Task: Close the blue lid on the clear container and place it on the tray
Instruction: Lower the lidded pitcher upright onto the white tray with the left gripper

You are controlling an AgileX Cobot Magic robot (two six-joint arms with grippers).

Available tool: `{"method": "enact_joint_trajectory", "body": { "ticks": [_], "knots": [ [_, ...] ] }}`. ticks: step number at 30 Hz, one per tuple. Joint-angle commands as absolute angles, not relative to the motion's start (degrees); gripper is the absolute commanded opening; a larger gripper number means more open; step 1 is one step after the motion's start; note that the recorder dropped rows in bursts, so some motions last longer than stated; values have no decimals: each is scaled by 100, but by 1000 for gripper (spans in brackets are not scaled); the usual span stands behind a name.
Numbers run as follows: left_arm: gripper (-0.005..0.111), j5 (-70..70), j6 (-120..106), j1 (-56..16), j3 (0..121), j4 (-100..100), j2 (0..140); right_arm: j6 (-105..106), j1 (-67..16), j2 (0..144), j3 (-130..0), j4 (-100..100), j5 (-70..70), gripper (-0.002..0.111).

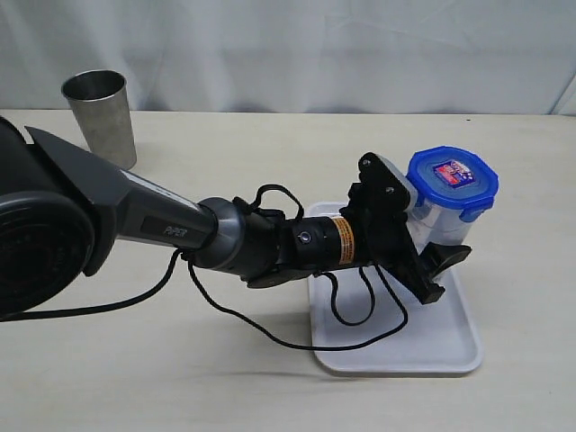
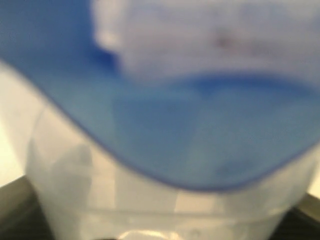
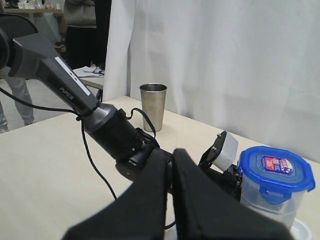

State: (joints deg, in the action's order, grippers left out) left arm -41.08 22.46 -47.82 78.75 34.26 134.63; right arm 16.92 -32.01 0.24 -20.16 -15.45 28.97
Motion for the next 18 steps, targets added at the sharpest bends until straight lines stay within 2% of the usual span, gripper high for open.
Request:
{"method": "enact_joint_trajectory", "body": {
  "ticks": [1,4,7,18],
  "knots": [
    [45,-4249,2229,-4769,7906,3335,13437,1666,-3209,0,-2006,-1511,2920,5],
    [68,-4249,2229,-4769,7906,3335,13437,1666,-3209,0,-2006,-1511,2920,5],
    [77,-4234,2259,-4769,7906,3335,13437,1666,-3209,0,-2006,-1511,2920,5],
    [78,-4234,2249,-4769,7906,3335,13437,1666,-3209,0,-2006,-1511,2920,5]
  ]
}}
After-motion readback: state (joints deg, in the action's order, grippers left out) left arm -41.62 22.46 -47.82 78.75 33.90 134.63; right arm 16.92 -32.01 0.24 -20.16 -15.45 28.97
